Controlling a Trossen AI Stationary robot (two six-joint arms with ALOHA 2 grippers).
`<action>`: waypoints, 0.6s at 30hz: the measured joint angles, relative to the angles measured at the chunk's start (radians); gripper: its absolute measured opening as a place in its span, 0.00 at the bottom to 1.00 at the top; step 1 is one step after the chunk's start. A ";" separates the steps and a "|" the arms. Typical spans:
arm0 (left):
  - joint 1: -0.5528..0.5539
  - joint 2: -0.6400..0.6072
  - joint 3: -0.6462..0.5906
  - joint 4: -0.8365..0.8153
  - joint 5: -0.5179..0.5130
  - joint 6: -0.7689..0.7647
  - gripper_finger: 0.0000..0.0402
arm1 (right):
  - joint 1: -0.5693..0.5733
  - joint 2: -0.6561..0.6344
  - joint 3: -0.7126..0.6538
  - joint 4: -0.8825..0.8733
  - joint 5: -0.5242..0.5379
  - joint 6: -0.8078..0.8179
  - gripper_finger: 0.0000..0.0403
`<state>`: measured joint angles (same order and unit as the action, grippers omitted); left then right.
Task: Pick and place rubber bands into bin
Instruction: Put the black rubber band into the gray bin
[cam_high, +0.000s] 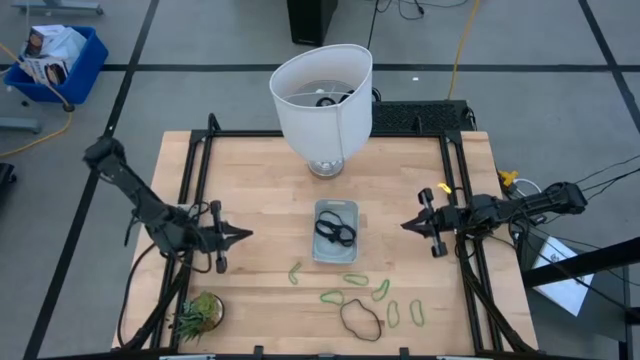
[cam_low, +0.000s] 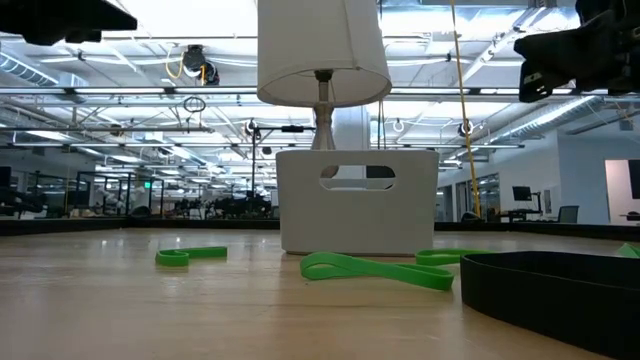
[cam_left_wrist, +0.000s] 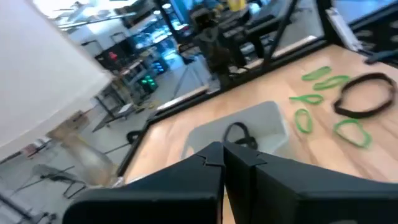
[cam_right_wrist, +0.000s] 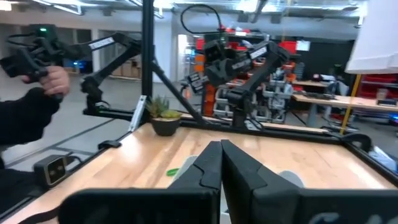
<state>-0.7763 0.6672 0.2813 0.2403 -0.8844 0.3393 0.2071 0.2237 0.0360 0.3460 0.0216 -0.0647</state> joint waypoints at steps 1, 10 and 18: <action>0.010 0.001 0.000 0.003 0.030 0.000 0.01 | 0.000 0.000 0.000 0.000 -0.011 0.003 0.00; 0.089 0.000 -0.001 0.056 0.224 -0.091 0.01 | 0.074 0.148 0.013 0.070 -0.027 0.051 0.00; 0.171 0.000 -0.001 0.192 0.259 -0.062 0.08 | 0.286 0.522 0.225 0.086 0.123 0.046 0.00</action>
<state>-0.6055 0.6672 0.2806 0.4321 -0.6250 0.2775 0.4930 0.7457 0.2614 0.4318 0.1447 -0.0189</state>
